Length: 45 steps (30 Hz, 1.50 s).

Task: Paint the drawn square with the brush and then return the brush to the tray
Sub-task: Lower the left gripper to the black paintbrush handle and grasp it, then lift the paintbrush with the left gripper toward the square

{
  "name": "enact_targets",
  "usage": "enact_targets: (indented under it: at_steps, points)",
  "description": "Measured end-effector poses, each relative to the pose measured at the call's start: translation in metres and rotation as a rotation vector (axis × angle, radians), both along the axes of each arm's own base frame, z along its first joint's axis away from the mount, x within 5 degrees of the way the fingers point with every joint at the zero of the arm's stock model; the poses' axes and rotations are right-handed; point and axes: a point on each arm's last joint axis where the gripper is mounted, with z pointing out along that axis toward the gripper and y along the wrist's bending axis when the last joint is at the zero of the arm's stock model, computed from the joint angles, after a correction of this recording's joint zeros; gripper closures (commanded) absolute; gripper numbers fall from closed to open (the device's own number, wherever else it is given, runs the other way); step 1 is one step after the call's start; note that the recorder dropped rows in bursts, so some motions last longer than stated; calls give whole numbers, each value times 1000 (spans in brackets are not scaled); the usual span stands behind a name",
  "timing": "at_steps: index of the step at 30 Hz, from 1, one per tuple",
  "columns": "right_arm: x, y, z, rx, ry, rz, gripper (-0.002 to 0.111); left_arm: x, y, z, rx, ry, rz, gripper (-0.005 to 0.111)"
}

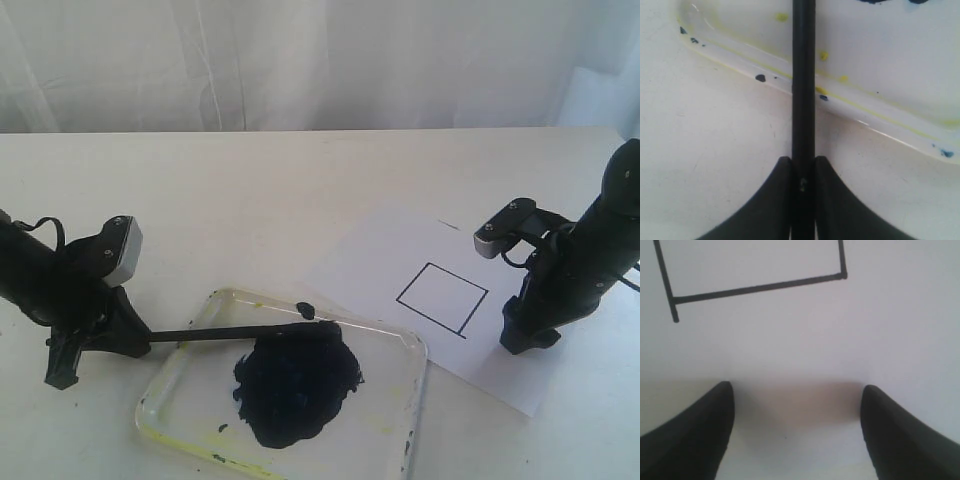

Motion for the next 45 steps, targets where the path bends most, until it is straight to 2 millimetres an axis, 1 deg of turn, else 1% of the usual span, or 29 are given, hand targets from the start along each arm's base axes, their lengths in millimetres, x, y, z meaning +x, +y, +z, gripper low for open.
enact_targets:
  at_steps: [7, 10, 16, 17, 18, 23, 24, 28, 30, 32, 34, 36, 40, 45]
  points:
    - [0, 0, 0, 0, 0, 0, 41, 0, 0, 1, 0, -2, 0, 106]
    - [0, 0, 0, 0, 0, 0, 41, 0, 0, 9, 0, -33, 2, 107]
    - [0, 0, 0, 0, 0, 0, 41, -3, 2, 38, 9, -133, -9, 107]
    - [0, 0, 0, 0, 0, 0, 41, -5, 2, 49, 14, -176, -6, 107]
    - [0, 0, 0, 0, 0, 0, 41, -5, 3, 54, 19, -195, -10, 107]
    - [0, 0, 0, 0, 0, 0, 41, 1, -1, 91, -2, -282, -61, 107]
    - [0, 0, 0, 0, 0, 0, 41, 4, -4, 101, 17, -300, -87, 107]
    - [0, 0, 0, 0, 0, 0, 41, 9, -18, 115, 130, -347, -158, 107]
    - [0, 0, 0, 0, 0, 0, 41, 12, -31, 127, 134, -394, -186, 107]
    - [0, 0, 0, 1, -4, -2, 41, 12, -50, 139, 123, -443, -237, 107]
    - [1, 0, 0, 1, -6, -3, 41, 13, -66, 146, 116, -474, -280, 107]
    - [1, 0, 0, 1, -7, -3, 41, 19, -76, 146, 128, -484, -306, 107]
    - [1, 0, 0, 1, -7, -3, 41, 39, -91, 132, 149, -465, -334, 107]
    - [1, 0, 0, 1, -8, -3, 41, 52, -106, 121, 152, -463, -366, 107]
